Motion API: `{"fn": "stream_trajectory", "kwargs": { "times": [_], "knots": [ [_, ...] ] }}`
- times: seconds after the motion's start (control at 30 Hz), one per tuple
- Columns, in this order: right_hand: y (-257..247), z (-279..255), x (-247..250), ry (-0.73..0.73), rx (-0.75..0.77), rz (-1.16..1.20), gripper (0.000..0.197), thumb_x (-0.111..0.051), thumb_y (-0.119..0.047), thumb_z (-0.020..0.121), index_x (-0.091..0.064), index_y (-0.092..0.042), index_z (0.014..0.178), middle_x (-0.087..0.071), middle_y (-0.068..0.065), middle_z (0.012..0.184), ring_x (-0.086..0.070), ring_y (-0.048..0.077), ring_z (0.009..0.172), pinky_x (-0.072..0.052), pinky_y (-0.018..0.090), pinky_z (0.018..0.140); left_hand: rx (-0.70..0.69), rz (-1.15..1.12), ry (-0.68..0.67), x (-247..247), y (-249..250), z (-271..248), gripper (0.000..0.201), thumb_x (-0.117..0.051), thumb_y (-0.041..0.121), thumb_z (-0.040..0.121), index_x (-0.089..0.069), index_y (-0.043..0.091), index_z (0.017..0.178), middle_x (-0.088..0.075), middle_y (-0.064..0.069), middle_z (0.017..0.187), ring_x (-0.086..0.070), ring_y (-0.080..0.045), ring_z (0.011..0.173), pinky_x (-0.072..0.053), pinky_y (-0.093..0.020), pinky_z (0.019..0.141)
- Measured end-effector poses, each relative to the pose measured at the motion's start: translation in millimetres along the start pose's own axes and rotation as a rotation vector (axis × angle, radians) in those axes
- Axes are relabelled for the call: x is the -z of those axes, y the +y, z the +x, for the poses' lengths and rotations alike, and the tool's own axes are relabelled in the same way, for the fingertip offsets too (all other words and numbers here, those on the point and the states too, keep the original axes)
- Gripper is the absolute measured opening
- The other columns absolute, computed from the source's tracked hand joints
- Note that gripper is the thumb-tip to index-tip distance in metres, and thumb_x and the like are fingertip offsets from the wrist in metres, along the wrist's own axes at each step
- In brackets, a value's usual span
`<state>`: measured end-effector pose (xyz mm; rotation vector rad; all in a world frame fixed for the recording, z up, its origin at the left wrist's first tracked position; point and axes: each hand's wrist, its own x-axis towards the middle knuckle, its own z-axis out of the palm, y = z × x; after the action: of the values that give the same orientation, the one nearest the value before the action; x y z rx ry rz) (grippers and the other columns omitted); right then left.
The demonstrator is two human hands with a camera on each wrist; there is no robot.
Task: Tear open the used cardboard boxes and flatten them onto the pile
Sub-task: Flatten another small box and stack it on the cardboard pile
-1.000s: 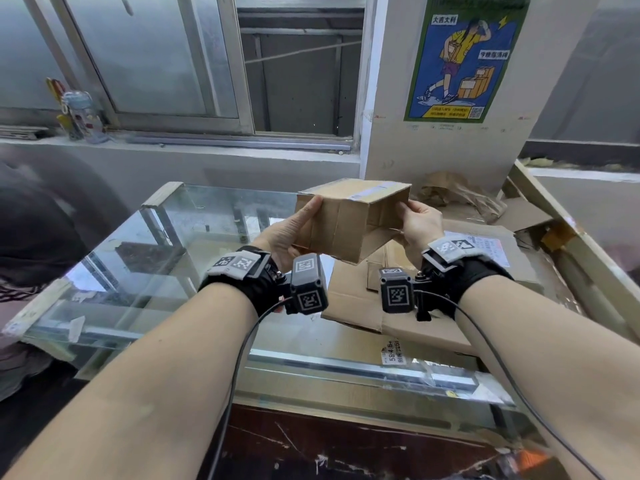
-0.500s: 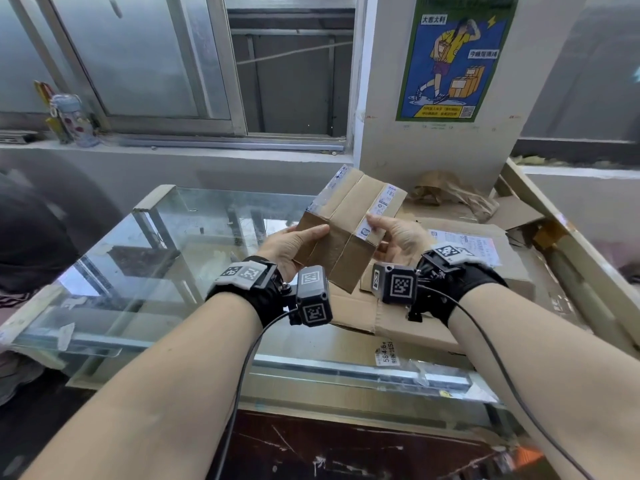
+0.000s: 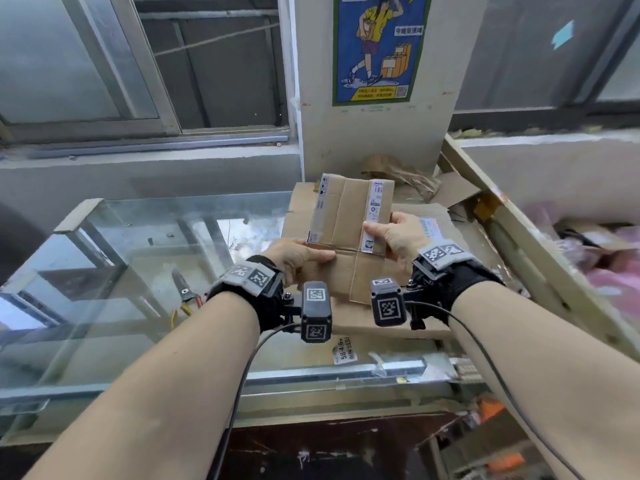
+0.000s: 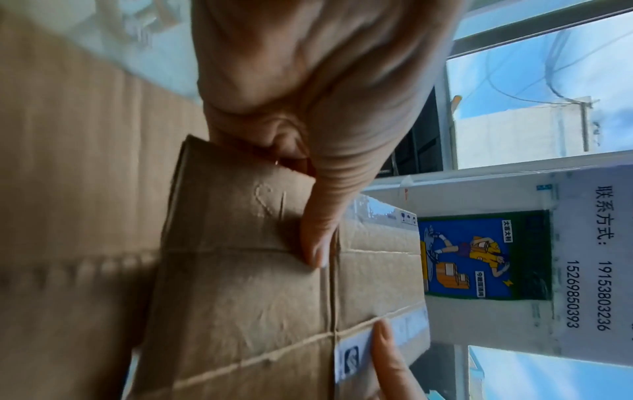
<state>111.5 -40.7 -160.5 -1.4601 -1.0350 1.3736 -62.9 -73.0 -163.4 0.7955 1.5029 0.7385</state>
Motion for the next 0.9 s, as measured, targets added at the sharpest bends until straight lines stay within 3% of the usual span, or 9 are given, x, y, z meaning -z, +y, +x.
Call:
{"fn": "stream_trajectory", "kwargs": {
  "times": [0.1, 0.23, 0.3, 0.4, 0.5, 0.6, 0.67, 0.77, 0.9],
  "knots": [
    [0.4, 10.0, 18.2, 0.059, -0.034, -0.151, 0.064, -0.075, -0.022, 0.08, -0.045, -0.007, 0.134, -0.055, 0.012, 0.131, -0.059, 0.028, 0.111, -0.051, 0.044, 0.091, -0.035, -0.072, 0.022, -30.8, 7.6, 12.9, 0.039, -0.078, 0.005, 0.075, -0.061, 0.004, 0.11, -0.069, -0.015, 0.099, -0.067, -0.03, 0.084, -0.057, -0.045, 0.075],
    [-2.7, 12.4, 44.3, 0.081, 0.025, -0.284, 0.095, -0.074, -0.009, 0.078, -0.015, -0.026, 0.151, -0.038, 0.01, 0.145, -0.048, 0.029, 0.125, -0.044, 0.044, 0.101, -0.099, -0.107, 0.062, -61.5, 16.4, 34.6, 0.039, -0.085, 0.01, 0.068, -0.064, 0.004, 0.1, -0.07, -0.014, 0.097, -0.068, -0.028, 0.084, -0.056, -0.049, 0.082],
    [-5.3, 14.7, 59.7, 0.103, 0.084, -0.452, 0.086, -0.069, -0.008, 0.083, -0.02, -0.025, 0.151, -0.038, 0.005, 0.145, -0.044, 0.023, 0.128, -0.038, 0.025, 0.1, -0.13, -0.039, 0.097, -77.1, 18.1, 46.3, 0.041, -0.085, 0.012, 0.067, -0.061, 0.005, 0.1, -0.068, -0.011, 0.103, -0.064, -0.025, 0.092, -0.054, -0.042, 0.087],
    [-3.8, 21.0, 76.3, 0.109, 0.056, -0.66, 0.066, -0.062, -0.01, 0.089, -0.033, -0.02, 0.147, -0.038, 0.004, 0.148, -0.042, 0.022, 0.13, -0.033, 0.016, 0.086, -0.096, 0.104, 0.169, -94.9, 14.5, 62.0, 0.053, -0.085, 0.013, 0.067, -0.053, 0.006, 0.108, -0.061, -0.01, 0.103, -0.058, -0.024, 0.095, -0.052, -0.036, 0.085],
    [4.8, 32.6, 85.2, 0.09, 0.014, -0.769, 0.058, -0.06, -0.009, 0.09, -0.041, -0.018, 0.144, -0.039, 0.005, 0.148, -0.044, 0.023, 0.129, -0.033, 0.017, 0.093, -0.118, 0.198, 0.282, -99.2, 11.9, 75.0, 0.041, -0.085, 0.015, 0.064, -0.053, 0.011, 0.088, -0.063, -0.015, 0.107, -0.062, -0.028, 0.1, -0.052, -0.034, 0.085],
    [14.7, 45.5, 86.0, 0.084, -0.015, -0.862, 0.053, -0.06, -0.009, 0.09, -0.046, -0.017, 0.14, -0.047, 0.01, 0.143, -0.045, 0.027, 0.128, -0.033, 0.025, 0.1, -0.127, 0.227, 0.373, -93.5, 8.3, 84.8, 0.036, -0.081, 0.012, 0.066, -0.046, 0.02, 0.068, -0.064, -0.015, 0.094, -0.063, -0.029, 0.096, -0.053, -0.037, 0.087],
    [24.2, 55.4, 82.4, 0.106, -0.016, -0.913, 0.046, -0.059, -0.007, 0.089, -0.053, -0.014, 0.134, -0.056, 0.013, 0.133, -0.048, 0.031, 0.123, -0.037, 0.031, 0.1, -0.105, 0.225, 0.433, -87.7, 5.7, 85.9, 0.024, -0.077, 0.011, 0.071, -0.055, 0.013, 0.081, -0.062, -0.01, 0.095, -0.06, -0.027, 0.097, -0.051, -0.034, 0.089],
    [37.1, 66.5, 74.6, 0.137, -0.038, -0.91, 0.042, -0.056, -0.002, 0.089, -0.058, -0.016, 0.129, -0.059, 0.016, 0.125, -0.048, 0.035, 0.12, -0.039, 0.034, 0.099, -0.069, 0.226, 0.492, -79.7, -2.8, 88.1, 0.047, -0.074, 0.014, 0.074, -0.054, 0.01, 0.116, -0.059, -0.009, 0.117, -0.056, -0.028, 0.11, -0.048, -0.038, 0.097],
    [47.0, 77.4, 69.9, 0.162, -0.061, -1.009, 0.046, -0.054, -0.004, 0.09, -0.053, -0.023, 0.133, -0.056, 0.015, 0.128, -0.049, 0.034, 0.118, -0.042, 0.035, 0.098, 0.014, 0.337, 0.611, -68.7, -14.6, 86.2, 0.046, -0.069, 0.026, 0.074, -0.052, 0.011, 0.114, -0.05, -0.015, 0.13, -0.047, -0.031, 0.12, -0.04, -0.04, 0.103]
  ]
}}
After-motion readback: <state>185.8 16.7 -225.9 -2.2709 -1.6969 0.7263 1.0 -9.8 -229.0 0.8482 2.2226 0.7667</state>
